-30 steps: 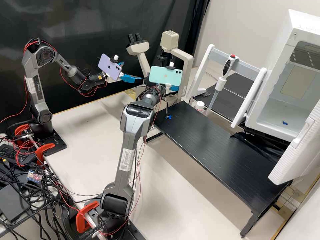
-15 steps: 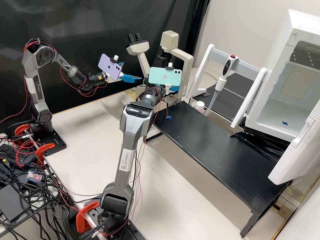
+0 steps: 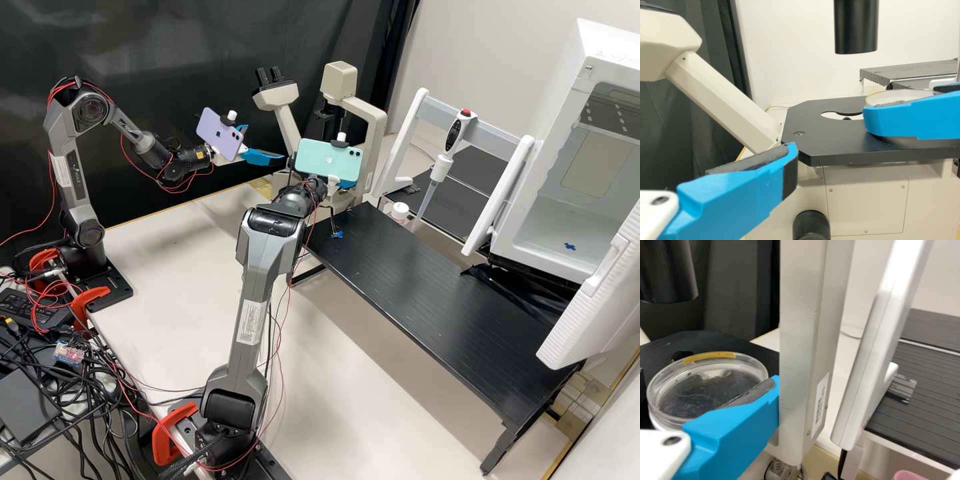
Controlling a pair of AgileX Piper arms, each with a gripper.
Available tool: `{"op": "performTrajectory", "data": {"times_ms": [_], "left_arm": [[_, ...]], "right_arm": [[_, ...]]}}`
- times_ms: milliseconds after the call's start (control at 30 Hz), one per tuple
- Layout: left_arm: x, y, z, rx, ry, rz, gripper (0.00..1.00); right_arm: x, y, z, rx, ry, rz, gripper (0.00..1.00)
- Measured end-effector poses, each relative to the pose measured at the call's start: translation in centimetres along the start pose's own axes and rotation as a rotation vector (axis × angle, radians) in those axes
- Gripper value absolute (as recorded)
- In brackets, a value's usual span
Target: Move the petri dish to the bench
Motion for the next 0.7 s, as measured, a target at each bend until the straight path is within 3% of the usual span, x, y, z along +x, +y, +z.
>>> {"op": "performTrajectory", "data": {"times_ms": [200, 367, 700], "left_arm": [[0.0, 0.0, 0.0, 0.0, 0.0, 0.0, 1.0], [0.0, 0.0, 0.0, 0.0, 0.0, 0.0, 1.0], [0.0, 0.0, 0.0, 0.0, 0.0, 0.0, 1.0]], "right_arm": [[-0.3, -0.4, -0.5, 0.034, 0.001, 0.048, 1.0], [-0.5, -0.6, -0.8, 0.004, 0.01, 0.072, 1.0], [-0.7, -1.3, -0.2, 0.002, -0.015, 0.052, 1.0]]}}
